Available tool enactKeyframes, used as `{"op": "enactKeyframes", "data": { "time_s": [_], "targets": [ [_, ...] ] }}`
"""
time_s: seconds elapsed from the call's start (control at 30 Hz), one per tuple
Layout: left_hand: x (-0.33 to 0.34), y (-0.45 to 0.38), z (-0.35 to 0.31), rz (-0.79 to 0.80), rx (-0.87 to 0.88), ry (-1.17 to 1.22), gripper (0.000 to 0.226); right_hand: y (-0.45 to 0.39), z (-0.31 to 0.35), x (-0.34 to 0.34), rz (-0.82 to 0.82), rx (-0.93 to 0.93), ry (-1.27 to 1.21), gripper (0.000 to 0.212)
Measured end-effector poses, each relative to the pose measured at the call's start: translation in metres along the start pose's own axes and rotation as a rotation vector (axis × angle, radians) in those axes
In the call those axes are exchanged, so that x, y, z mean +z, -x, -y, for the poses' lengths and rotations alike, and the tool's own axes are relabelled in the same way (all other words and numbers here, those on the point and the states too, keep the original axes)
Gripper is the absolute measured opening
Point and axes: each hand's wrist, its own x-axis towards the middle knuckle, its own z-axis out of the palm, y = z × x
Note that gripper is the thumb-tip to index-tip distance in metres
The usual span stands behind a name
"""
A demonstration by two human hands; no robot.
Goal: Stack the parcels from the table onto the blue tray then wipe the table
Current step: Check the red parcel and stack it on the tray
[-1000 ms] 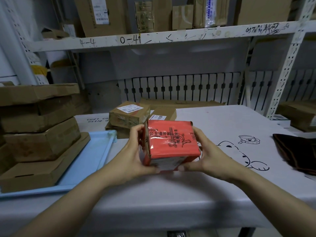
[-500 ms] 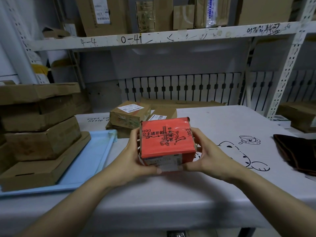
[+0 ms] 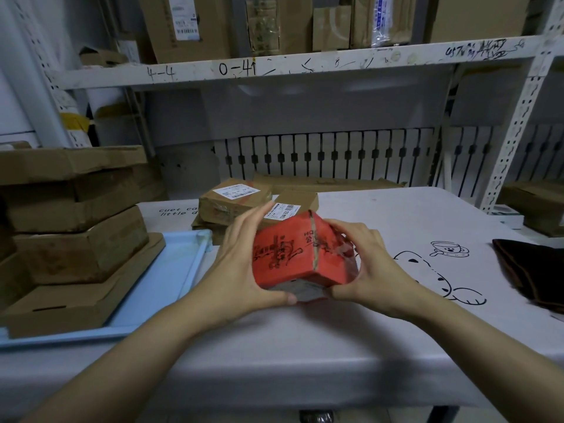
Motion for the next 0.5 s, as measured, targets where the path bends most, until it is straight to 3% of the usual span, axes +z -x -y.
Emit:
{"op": "enactKeyframes", "data": {
  "time_s": [0.2, 0.33, 0.5],
  "targets": [
    [0.007, -0.002, 0.003, 0.017, -0.023, -0.02, 0.107, -0.001, 0.018, 0.0, -0.01, -0.093, 0.173, 0.103],
    [0.003, 0.003, 0.011, 0.035, -0.108, 0.138, 0.104, -0.001, 0.015, -0.002, -0.061, -0.076, 0.122, 0.111],
    [-0.003, 0.008, 0.018, 0.067, -0.145, 0.262, 0.106, 0.002, 0.004, -0.007, -0.021, 0.094, -0.131, 0.126]
  ]
}}
